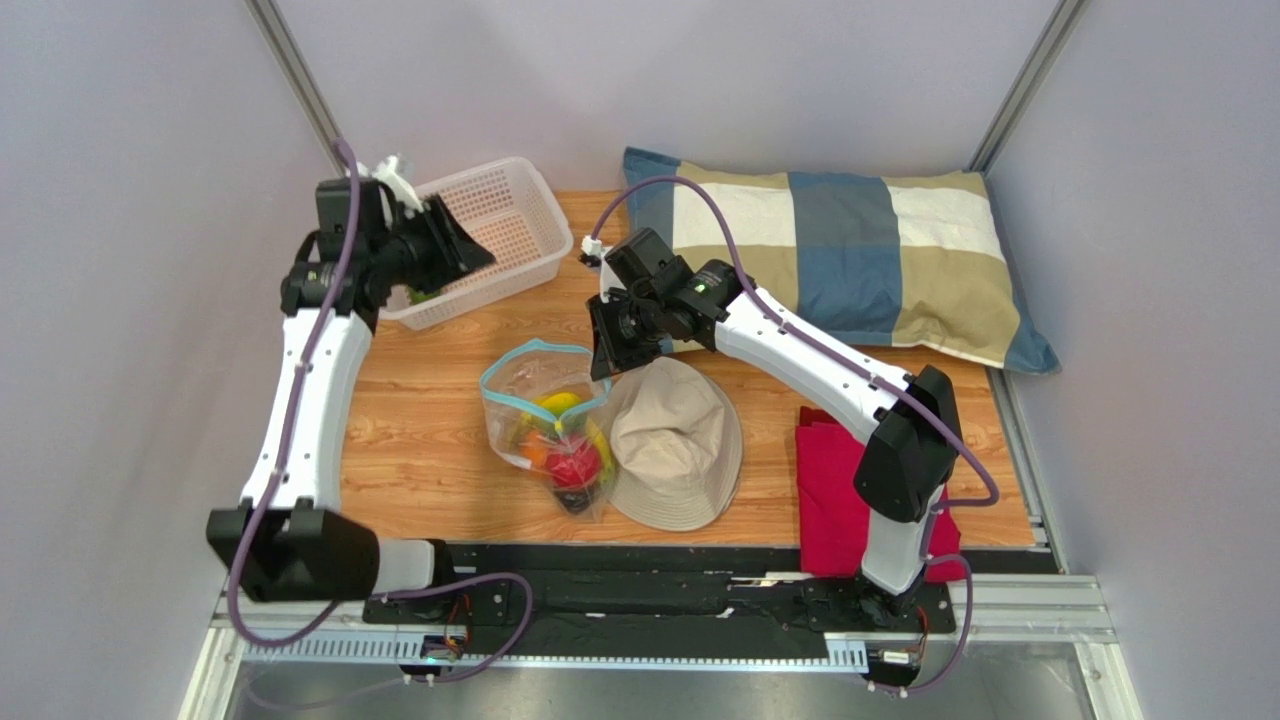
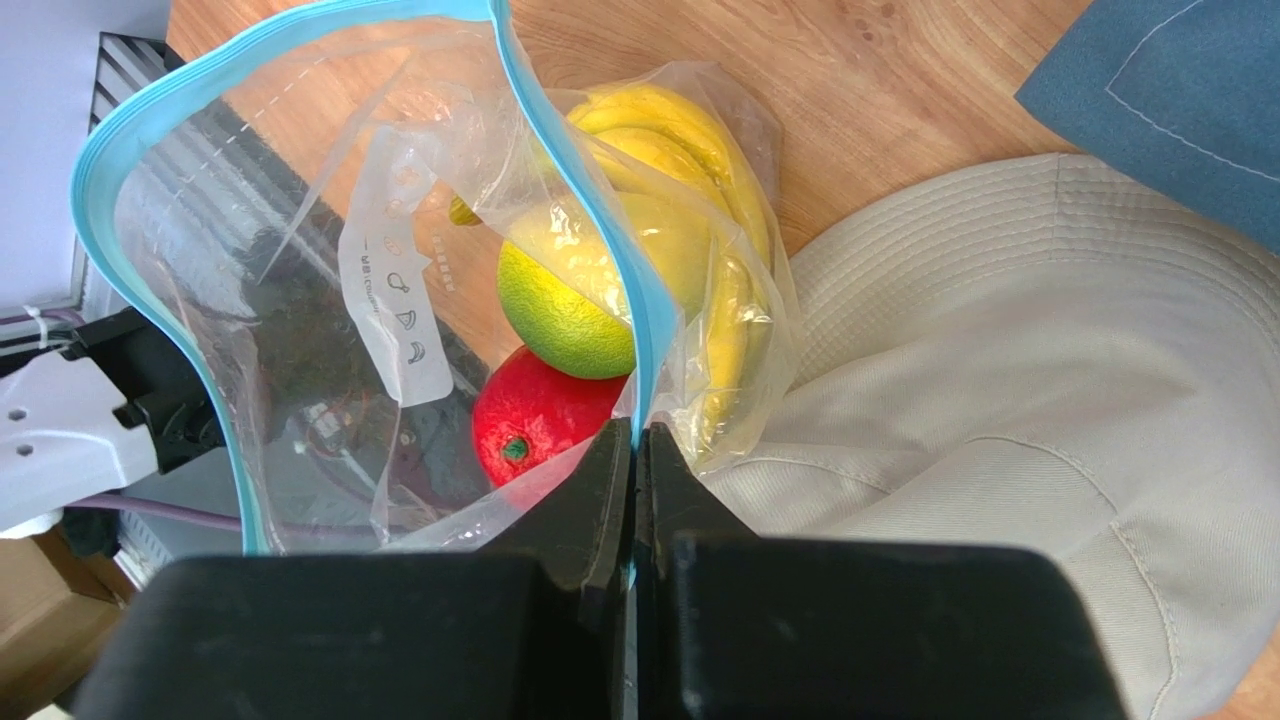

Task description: Open the zip-top bag and remove the fake food

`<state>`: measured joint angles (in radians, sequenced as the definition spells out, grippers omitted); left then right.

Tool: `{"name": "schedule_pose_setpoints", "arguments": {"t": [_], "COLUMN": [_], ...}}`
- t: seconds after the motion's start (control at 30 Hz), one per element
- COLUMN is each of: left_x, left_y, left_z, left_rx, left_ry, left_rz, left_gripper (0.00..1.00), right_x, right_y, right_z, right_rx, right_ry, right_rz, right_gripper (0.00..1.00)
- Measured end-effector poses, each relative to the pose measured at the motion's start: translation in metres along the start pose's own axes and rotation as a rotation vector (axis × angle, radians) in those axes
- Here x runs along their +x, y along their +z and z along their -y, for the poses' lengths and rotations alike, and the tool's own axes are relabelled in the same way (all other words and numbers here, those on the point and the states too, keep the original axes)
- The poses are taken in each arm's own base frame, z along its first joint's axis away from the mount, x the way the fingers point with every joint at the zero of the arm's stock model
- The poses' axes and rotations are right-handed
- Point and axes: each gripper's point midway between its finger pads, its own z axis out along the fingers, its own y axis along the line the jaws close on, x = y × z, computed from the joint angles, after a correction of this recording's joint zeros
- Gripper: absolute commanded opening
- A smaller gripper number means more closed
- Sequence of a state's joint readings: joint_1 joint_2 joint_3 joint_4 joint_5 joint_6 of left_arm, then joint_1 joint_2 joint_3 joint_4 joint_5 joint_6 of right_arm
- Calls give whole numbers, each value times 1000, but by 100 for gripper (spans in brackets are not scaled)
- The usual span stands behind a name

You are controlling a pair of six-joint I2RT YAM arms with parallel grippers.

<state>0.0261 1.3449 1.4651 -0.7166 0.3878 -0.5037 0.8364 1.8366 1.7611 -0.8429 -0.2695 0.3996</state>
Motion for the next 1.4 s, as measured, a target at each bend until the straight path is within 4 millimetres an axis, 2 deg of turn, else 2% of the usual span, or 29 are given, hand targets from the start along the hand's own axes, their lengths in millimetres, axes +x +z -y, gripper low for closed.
{"name": "schedule_pose_setpoints", "arguments": {"t": [0.03,0.07,0.13,0.2,0.3,0.4,0.5,0.53,0.67,0.8,0.83,0.93,1.0,1.07,1.1,1.13,1.23,1.33,1.4], "left_x": [15,33,70,99,135,164,183,189,205,222,226,229,230,231,231,233,234,233,232], "left_y": [-6,-13,-24,-34,-43,-42,-36,-33,-18,-7,-6,-4,-2,2,4,6,9,8,6], "left_z": [14,29,60,77,80,77,71,67,53,30,24,16,13,10,9,8,4,4,6], "left_rx": [39,84,171,222,224,204,167,149,80,-4,-22,-48,-59,-75,-81,-87,-103,-99,-90], "left_ry": [22,43,89,112,125,135,151,157,163,162,162,167,170,172,172,173,182,198,200], "left_rz": [-19,-46,-112,-164,-218,-277,-320,-334,-380,-417,-425,-425,-422,-424,-427,-432,-441,-436,-429], "left_gripper": [39,31,28,26,26,26,26,29,42,54,62,75,78,78,74,64,48,48,55], "right_x": [-1,-1,-2,-3,-3,-4,-6,-6,-8,-8,-8,-4,-1,1,2,2,4,5,5], "right_y": [0,-1,-1,-2,-3,-5,-9,-11,-20,-23,-22,-19,-17,-15,-14,-14,-12,-12,-12], "right_z": [0,-1,-2,-3,-4,-6,-9,-9,-13,-15,-15,-13,-11,-10,-9,-9,-8,-7,-7], "right_rx": [-1,-1,-2,-2,-1,-3,-7,-6,-11,-17,-17,-13,-11,-8,-7,-6,-4,-1,-2], "right_ry": [1,4,9,14,21,28,31,32,28,32,35,43,50,53,54,56,58,60,60], "right_rz": [2,3,6,8,11,19,30,36,60,71,70,61,54,48,46,46,42,37,38], "right_gripper": [0,0,0,0,0,0,0,0,0,0,0,0,0,0,0,0,0,0,0]}}
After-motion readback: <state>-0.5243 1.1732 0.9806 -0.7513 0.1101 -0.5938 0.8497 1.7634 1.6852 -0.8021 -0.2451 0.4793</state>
